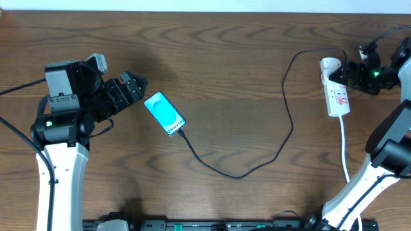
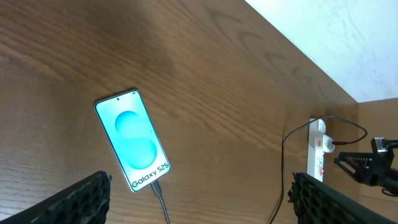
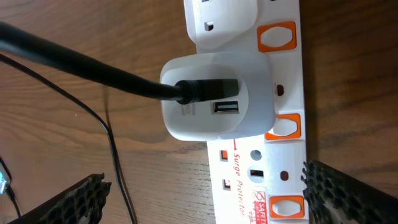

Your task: Plug charger to phone and switch on socket

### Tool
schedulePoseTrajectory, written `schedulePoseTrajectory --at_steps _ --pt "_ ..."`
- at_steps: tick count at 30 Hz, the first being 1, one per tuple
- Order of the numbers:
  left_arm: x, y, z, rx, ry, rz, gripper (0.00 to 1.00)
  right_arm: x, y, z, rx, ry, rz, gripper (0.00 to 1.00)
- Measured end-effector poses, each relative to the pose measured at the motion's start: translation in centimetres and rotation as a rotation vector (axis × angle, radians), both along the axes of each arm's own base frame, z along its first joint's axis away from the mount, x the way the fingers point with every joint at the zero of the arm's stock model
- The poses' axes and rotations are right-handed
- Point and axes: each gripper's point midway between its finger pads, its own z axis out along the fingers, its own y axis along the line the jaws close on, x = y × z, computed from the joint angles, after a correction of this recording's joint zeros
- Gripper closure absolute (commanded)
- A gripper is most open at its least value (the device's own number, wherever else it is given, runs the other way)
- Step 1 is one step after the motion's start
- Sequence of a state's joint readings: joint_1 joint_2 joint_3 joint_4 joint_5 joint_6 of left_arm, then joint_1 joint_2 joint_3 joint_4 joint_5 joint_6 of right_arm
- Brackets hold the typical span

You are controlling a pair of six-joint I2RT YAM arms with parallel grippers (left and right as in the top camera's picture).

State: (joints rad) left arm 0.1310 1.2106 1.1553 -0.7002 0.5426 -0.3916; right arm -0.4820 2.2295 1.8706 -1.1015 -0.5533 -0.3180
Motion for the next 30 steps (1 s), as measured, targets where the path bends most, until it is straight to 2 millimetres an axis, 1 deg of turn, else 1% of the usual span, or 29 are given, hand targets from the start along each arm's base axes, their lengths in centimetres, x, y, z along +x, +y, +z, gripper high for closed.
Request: schedulePoseTrajectory --at_steps 8,11,14,17,30 --pt "0.0 0.0 0.0 0.000 0.000 0.000 0.08 0.2 0.2 -0.2 0.000 -0.003 0.005 0.01" --pt "0.0 0.0 0.0 0.000 0.000 0.000 0.08 0.4 0.7 -1.1 0.009 0.010 0.017 0.01" --pt "0.0 0.0 0.0 0.000 0.000 0.000 0.08 0.6 1.8 -2.4 0.025 0.029 0.040 0.01" --pt "0.0 0.0 0.0 0.000 0.001 0.000 0.08 0.9 2.3 -2.3 0.021 0.026 0.051 0.01" --pt "0.0 0.0 0.0 0.000 0.000 0.000 0.08 0.9 2.2 -2.4 0.016 0.026 0.050 0.01"
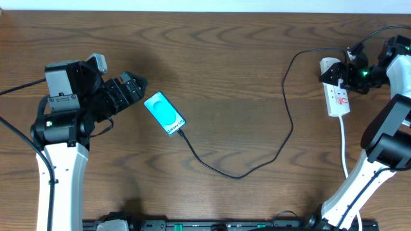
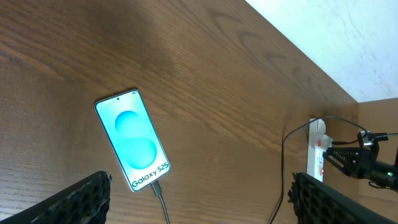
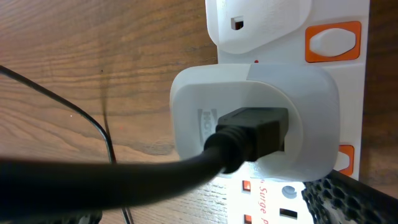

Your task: Plug charger to phone and switch on socket

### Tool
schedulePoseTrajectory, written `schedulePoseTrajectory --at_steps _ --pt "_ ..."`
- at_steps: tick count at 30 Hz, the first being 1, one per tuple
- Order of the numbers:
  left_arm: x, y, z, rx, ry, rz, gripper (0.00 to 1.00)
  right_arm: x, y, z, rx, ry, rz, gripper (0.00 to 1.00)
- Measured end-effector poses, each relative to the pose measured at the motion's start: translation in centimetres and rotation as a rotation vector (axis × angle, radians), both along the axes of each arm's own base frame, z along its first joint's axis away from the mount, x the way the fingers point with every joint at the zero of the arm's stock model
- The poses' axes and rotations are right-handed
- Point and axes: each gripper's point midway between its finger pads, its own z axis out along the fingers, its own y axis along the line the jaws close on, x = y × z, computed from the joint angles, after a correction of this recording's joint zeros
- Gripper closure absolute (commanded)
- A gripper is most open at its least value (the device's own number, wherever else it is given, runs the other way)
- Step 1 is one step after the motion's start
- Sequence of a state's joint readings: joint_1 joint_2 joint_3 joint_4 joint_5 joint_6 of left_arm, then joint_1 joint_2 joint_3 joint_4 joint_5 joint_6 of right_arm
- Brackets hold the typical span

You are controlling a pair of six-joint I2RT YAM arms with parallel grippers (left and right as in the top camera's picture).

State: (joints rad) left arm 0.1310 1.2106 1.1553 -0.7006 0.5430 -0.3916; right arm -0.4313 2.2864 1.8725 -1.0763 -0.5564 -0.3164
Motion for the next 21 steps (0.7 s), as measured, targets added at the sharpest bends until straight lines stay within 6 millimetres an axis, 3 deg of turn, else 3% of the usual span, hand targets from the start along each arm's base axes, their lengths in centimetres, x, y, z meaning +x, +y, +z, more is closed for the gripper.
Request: schedulePoseTrajectory --at_steps 18,21 --pt "-0.2 0.0 -0.1 -0.001 0.010 0.000 0.08 0.7 -0.3 -0.1 -0.009 0.015 -0.072 0.01" --pt "-0.2 0.0 -0.2 -0.002 0.014 0.000 0.08 1.8 -1.4 -0.3 -0.062 -0.025 -0.084 0.01"
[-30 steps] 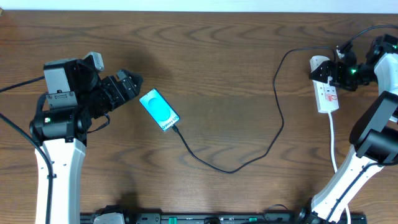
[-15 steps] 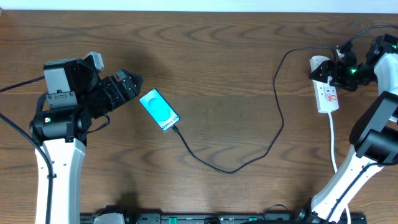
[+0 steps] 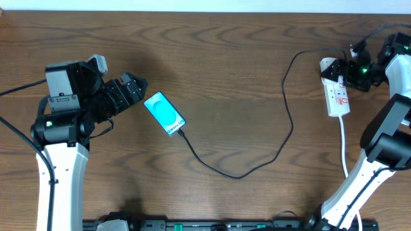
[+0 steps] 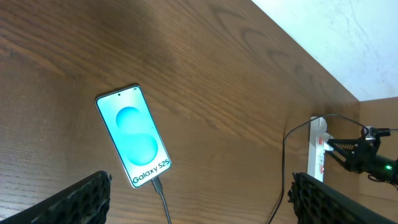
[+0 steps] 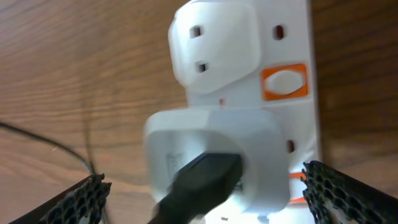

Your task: Plug charger to phone and switch on socket

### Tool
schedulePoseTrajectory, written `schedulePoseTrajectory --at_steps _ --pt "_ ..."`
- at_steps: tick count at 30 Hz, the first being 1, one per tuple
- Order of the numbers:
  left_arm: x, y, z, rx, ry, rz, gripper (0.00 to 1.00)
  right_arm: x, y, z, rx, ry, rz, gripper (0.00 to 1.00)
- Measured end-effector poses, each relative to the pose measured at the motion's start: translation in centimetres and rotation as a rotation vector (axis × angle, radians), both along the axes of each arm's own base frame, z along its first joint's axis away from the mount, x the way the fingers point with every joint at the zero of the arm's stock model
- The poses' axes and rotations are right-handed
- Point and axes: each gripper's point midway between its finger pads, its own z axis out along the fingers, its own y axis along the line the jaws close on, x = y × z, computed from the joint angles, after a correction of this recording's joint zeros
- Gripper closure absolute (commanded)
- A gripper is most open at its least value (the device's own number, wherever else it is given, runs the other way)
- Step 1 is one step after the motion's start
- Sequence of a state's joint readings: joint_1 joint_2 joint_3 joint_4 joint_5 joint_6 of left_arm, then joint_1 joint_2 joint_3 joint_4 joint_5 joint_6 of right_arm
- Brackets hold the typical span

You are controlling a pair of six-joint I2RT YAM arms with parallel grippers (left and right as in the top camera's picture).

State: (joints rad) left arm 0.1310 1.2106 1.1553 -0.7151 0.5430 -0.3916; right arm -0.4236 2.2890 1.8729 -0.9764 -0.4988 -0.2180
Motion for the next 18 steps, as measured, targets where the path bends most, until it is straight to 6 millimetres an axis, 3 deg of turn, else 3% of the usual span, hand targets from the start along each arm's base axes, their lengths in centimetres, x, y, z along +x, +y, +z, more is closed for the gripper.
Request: schedulePoseTrajectory --at_steps 18 --pt "-0.06 -0.01 -0.07 -0.001 0.004 0.000 0.08 -0.31 -0.29 -0.40 -0.018 0.035 -0.031 0.01"
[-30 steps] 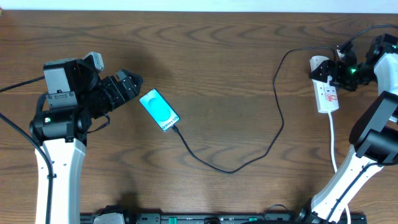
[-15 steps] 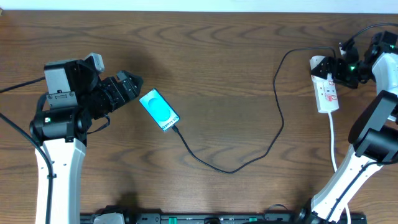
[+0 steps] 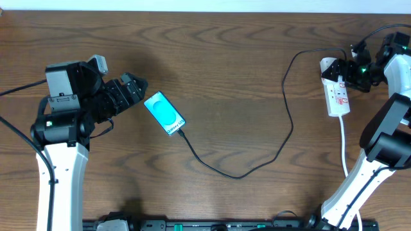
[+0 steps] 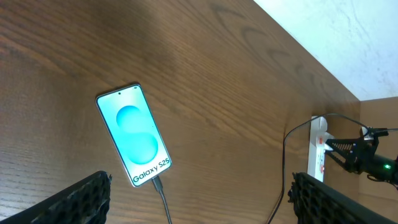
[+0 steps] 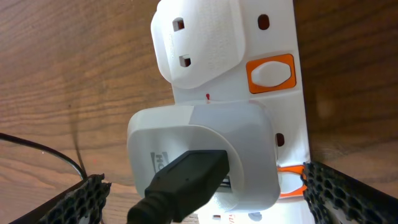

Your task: Plug charger to phone and switch on socket

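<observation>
The phone (image 3: pixel 164 113) lies screen up and lit on the table, left of centre, and shows as a "Galaxy S25" phone (image 4: pixel 135 135) in the left wrist view. A black cable (image 3: pixel 237 173) is plugged into its lower end and runs to the white charger adapter (image 5: pixel 205 152) seated in the white power strip (image 3: pixel 336 86). My right gripper (image 3: pixel 347 70) is open at the strip's far end, its jaws either side of the adapter (image 5: pixel 205 202). An orange switch (image 5: pixel 270 73) sits beside the empty end socket. My left gripper (image 3: pixel 136 85) hangs open just left of the phone.
The brown wooden table (image 3: pixel 244 77) ends at a white wall along the back. The strip's white lead (image 3: pixel 343 151) runs toward the front edge beside my right arm. A second orange switch (image 5: pixel 287 182) lies right by my right finger.
The right wrist view has steadied and shifted a little, so the adapter sits slightly lower and the end socket shows sharply. The left gripper, phone and cable have not moved.
At first my right gripper was open beside the strip's middle, facing the adapter. Then it stood nearer the strip's far end, close over the adapter. Then it looked down on the end socket and its switch, as now. The phone stayed lit and plugged in throughout.
</observation>
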### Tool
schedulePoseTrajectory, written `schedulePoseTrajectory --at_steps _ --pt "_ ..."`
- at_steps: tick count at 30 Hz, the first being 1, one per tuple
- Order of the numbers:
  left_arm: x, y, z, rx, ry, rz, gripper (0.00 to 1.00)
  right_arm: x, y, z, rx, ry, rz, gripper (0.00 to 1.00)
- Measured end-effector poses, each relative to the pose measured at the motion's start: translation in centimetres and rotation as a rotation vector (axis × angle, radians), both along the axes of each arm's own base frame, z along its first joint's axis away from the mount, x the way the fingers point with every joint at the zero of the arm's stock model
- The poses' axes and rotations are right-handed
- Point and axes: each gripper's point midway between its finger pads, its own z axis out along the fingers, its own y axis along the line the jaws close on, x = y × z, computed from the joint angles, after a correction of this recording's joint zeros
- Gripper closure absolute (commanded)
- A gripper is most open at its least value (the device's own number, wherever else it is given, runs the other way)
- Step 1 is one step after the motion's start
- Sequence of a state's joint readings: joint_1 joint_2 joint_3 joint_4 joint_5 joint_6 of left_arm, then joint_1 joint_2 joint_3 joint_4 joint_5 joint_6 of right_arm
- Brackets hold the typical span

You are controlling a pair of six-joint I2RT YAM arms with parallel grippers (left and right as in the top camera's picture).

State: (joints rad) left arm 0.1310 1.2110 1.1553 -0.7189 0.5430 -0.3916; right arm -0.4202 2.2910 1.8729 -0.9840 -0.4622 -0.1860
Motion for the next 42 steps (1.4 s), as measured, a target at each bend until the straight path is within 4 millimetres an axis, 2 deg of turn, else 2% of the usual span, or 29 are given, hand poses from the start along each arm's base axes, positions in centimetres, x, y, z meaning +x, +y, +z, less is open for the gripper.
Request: schedulePoseTrajectory --at_steps 42 --pt "-0.3 0.0 -0.3 -0.003 0.020 0.000 0.08 -0.4 1.1 0.6 0.075 0.014 -0.010 0.01"
